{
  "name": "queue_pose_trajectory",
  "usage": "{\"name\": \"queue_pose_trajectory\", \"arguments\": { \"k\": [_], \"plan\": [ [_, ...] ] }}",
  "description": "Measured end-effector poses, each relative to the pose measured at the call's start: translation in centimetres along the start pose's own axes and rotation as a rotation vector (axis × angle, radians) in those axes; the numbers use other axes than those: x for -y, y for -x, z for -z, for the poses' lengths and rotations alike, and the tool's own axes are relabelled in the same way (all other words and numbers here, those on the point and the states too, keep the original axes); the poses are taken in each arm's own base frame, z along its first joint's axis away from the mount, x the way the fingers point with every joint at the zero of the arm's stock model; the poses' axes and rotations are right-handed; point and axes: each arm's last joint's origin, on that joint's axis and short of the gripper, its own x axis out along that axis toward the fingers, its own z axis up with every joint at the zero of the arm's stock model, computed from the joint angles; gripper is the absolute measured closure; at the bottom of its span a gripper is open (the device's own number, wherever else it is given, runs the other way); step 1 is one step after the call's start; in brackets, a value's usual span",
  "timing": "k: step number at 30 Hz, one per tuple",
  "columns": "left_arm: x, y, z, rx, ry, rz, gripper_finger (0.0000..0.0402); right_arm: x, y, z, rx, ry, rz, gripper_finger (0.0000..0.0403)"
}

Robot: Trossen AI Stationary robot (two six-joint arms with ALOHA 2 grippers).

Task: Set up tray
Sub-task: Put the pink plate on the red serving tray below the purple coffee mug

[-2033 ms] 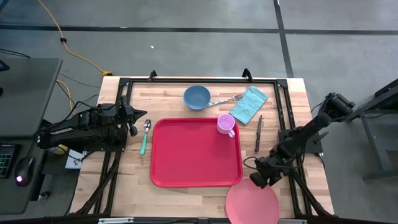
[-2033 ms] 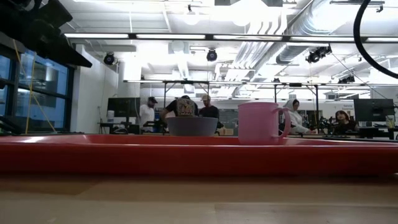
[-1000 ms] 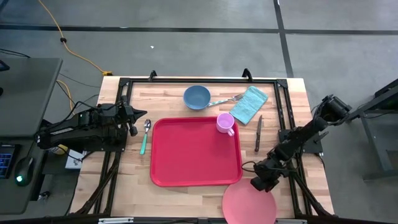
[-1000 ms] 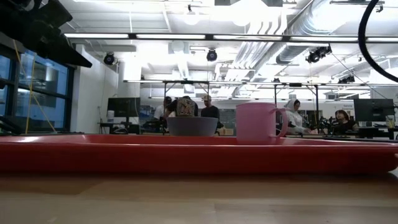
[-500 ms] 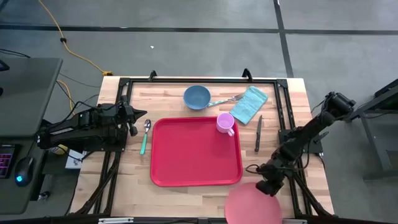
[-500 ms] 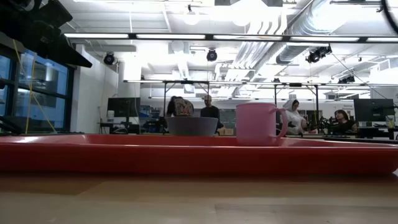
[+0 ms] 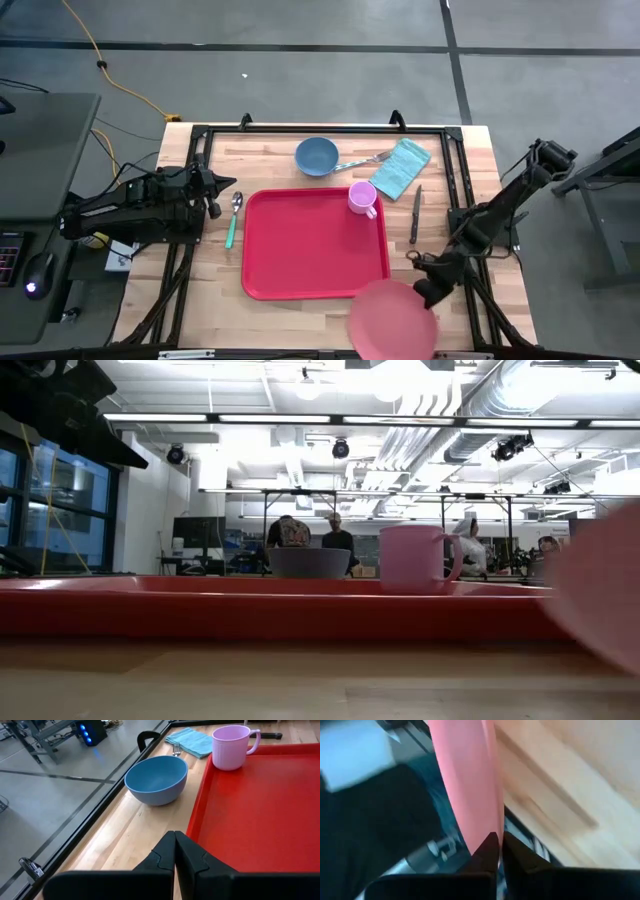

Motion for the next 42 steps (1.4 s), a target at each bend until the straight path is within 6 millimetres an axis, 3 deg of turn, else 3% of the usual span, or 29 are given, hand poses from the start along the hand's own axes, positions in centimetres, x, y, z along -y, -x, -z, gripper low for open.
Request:
{"name": "queue_pose_trajectory", "arguments": {
  "k": [18,26,30,42],
  "plan": [
    [0.0,0.0,-0.1,0.014,0.036,0.001,0.0362,-2.1,3.7,-7.6,0.519,0.165,-0.173,0.0402],
    [0.0,0.0,-0.2,0.017,0.039,0.005,0.0362,-3.5,5.0,-9.8,0.67,0.248,-0.301,0.0402],
    [0.0,0.0,-0.2,0.016,0.053,0.006,0.0362,-4.4,4.3,-11.1,0.715,0.261,-0.37,0.0402],
    [0.0,0.0,-0.2,0.016,0.113,0.011,0.0362,-7.5,-0.3,-15.0,0.624,0.218,-0.252,0.0403]
  ]
}}
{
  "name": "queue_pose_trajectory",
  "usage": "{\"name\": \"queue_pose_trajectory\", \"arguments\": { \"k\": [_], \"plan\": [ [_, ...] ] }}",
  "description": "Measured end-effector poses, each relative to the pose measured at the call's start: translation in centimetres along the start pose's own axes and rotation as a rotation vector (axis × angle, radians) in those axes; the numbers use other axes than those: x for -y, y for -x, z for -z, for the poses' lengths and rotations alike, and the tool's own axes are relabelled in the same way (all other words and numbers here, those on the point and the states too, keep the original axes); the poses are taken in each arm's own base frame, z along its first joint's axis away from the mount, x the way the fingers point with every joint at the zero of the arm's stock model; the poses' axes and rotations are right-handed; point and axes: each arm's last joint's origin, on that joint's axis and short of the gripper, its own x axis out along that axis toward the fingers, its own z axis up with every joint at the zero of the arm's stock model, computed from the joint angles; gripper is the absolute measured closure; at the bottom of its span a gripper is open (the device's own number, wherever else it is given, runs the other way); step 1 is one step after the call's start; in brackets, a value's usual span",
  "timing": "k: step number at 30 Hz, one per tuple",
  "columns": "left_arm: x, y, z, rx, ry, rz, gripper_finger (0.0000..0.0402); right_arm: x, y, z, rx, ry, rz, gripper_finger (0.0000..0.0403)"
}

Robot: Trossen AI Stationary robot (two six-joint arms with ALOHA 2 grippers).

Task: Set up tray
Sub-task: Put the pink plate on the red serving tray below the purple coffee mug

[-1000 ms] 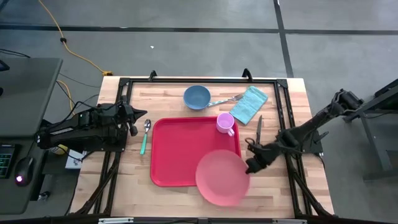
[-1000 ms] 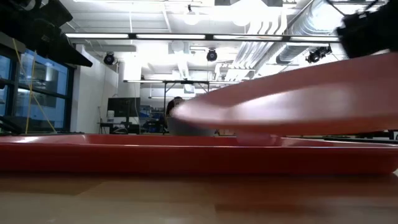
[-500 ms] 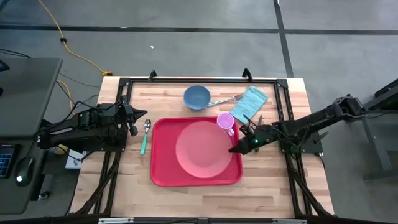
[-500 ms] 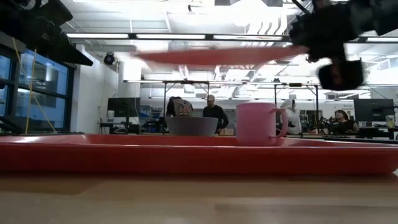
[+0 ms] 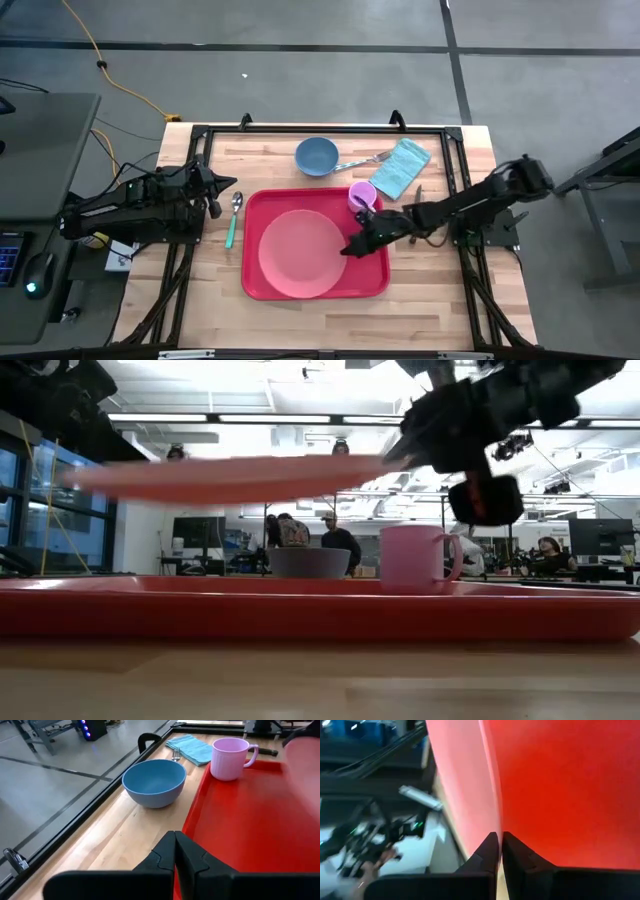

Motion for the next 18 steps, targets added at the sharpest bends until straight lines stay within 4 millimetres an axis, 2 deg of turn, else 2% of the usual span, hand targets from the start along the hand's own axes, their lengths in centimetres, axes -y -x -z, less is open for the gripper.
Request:
{"name": "queue_pose_trajectory", "arguments": {
  "k": [3,8,18],
  "plan": [
    [0.1,0.0,0.0,0.0,0.002,0.018,0.0362,0.7,-0.7,-0.2,0.058,-0.028,0.062,0.0403],
    [0.1,0.0,0.0,0.0,0.002,0.032,0.0362,2.0,-0.7,-0.3,0.127,-0.092,0.14,0.0403],
    [0.1,0.0,0.0,-0.001,0.001,0.047,0.0362,2.0,1.7,0.6,0.123,-0.188,0.267,0.0402]
  ]
}}
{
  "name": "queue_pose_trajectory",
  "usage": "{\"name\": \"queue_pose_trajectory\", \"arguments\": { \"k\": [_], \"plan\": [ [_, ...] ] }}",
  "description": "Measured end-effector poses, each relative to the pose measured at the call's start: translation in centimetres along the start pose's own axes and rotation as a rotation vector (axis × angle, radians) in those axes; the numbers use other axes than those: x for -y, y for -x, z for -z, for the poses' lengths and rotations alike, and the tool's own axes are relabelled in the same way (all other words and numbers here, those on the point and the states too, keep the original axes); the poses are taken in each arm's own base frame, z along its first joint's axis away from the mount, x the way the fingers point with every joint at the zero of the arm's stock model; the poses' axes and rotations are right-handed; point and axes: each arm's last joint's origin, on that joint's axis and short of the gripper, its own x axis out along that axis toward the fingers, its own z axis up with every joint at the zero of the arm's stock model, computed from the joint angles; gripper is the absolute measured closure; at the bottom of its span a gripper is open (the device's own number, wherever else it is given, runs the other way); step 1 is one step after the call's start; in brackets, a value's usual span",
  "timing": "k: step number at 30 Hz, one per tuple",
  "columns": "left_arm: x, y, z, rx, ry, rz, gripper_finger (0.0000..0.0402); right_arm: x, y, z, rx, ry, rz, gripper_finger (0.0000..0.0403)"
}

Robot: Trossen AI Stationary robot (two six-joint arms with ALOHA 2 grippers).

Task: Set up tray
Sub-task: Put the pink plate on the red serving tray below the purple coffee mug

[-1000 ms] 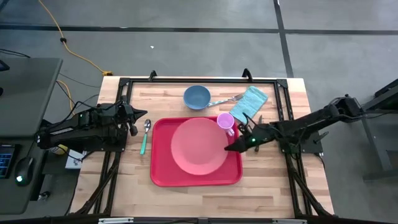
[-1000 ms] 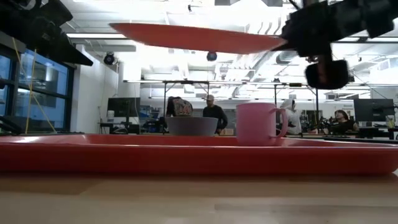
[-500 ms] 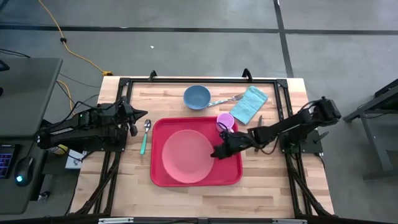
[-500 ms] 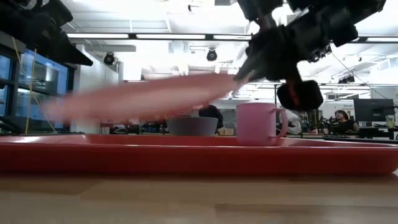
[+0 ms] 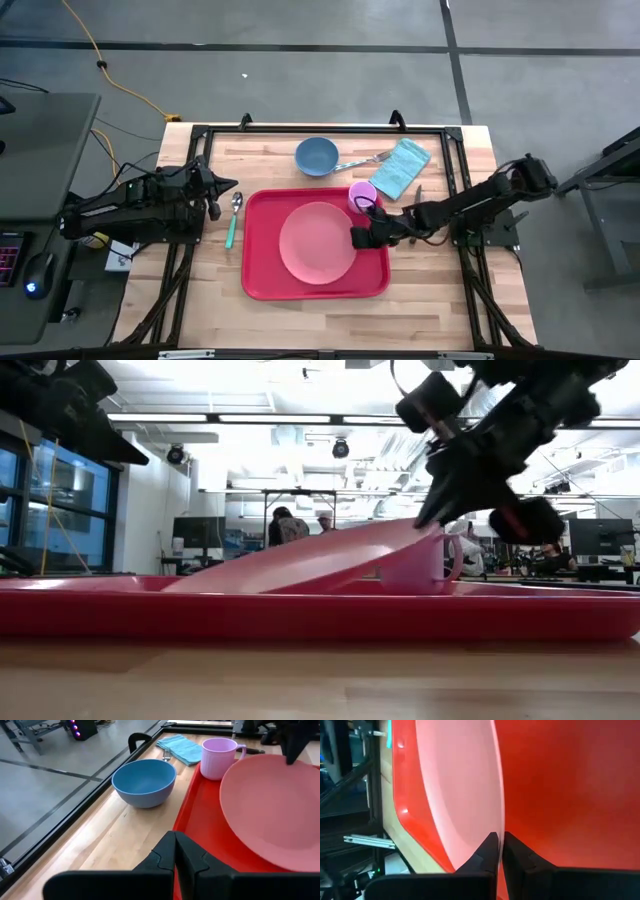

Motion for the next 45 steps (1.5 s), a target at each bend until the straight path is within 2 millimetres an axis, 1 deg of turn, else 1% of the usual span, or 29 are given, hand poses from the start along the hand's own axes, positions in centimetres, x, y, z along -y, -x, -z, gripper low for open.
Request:
{"name": "queue_pose_trajectory", "arguments": {
  "k": [4,7,18,25,33,45],
  "plan": [
    [0.0,0.0,0.0,0.0,0.0,0.0,0.0362,0.4,1.6,0.4,-0.009,-0.032,0.072,0.0402],
    [0.0,0.0,0.0,0.0,-0.002,0.0,0.0362,0.8,2.4,0.4,-0.025,-0.055,0.117,0.0402],
    [0.0,0.0,0.0,0.0,-0.002,0.0,0.0362,2.3,2.7,0.4,-0.076,-0.076,0.277,0.0402],
    [0.0,0.0,0.0,-0.001,-0.002,-0.001,0.0362,2.5,2.4,-0.1,-0.085,-0.08,0.3,0.0402],
    [0.0,0.0,0.0,-0.001,-0.002,-0.001,0.0362,3.3,0.7,-0.7,-0.112,-0.059,0.347,0.0402],
    [0.0,0.0,0.0,-0.001,-0.002,-0.002,0.0362,3.7,0.7,-3.3,-0.089,-0.024,0.369,0.0402]
  ]
}}
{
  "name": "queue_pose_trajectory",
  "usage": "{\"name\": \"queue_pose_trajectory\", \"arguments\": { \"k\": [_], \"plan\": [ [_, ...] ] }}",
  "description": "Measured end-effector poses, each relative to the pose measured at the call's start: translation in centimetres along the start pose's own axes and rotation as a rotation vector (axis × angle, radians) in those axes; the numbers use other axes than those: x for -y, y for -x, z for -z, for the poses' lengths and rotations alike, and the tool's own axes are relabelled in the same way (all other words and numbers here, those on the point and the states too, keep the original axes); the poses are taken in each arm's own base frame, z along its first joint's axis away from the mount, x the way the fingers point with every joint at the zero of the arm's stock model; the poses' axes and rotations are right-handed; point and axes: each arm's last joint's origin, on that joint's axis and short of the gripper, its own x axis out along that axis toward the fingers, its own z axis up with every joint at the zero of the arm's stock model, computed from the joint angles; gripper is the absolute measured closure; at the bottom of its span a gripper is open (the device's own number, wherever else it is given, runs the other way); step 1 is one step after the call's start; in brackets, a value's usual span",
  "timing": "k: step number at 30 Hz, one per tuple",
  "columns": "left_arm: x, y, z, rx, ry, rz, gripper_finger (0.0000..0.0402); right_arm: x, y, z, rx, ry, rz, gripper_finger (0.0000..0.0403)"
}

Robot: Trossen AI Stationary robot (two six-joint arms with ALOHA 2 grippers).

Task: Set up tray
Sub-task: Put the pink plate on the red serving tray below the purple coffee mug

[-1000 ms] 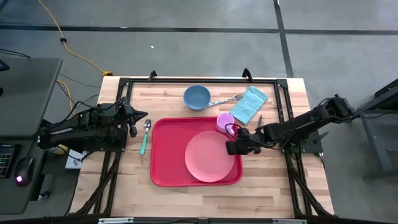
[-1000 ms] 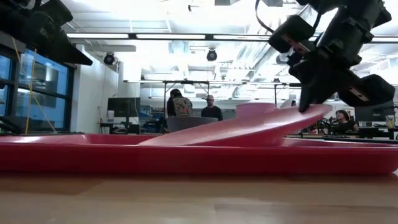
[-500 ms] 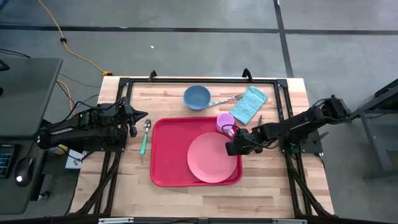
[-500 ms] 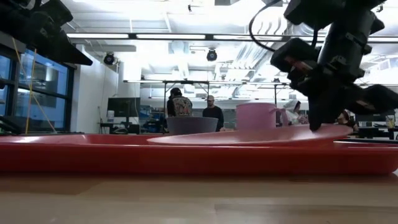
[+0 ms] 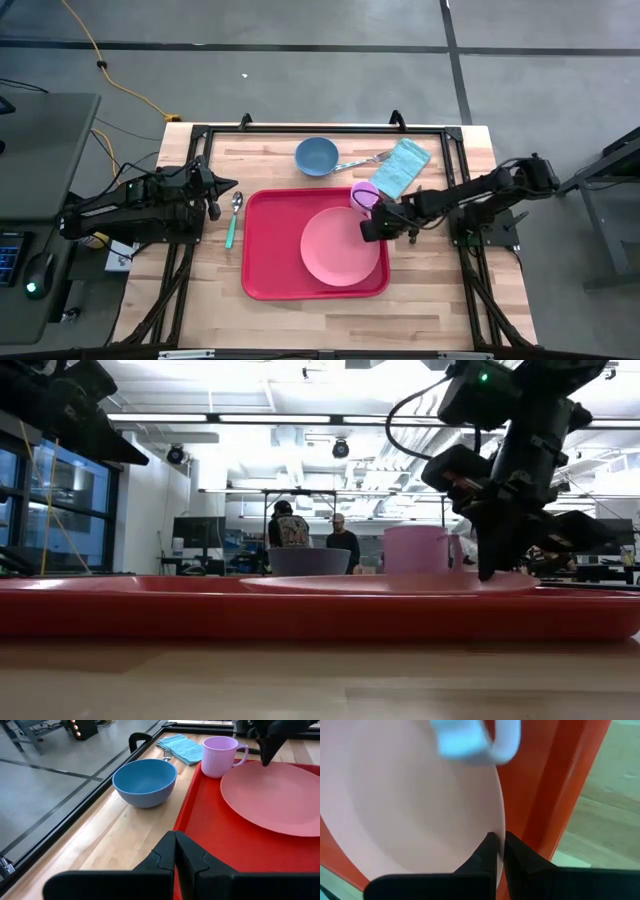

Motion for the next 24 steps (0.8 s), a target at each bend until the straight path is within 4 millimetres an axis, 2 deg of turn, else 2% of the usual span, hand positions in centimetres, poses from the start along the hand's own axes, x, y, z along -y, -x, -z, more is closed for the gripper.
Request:
{"name": "queue_pose_trajectory", "arguments": {
  "k": [24],
  "plan": [
    [-0.02,0.0,0.06,-0.006,-0.001,-0.006,0.0362,-0.24,-0.01,0.07,-0.03,0.055,-0.029,0.0403]
  ]
}}
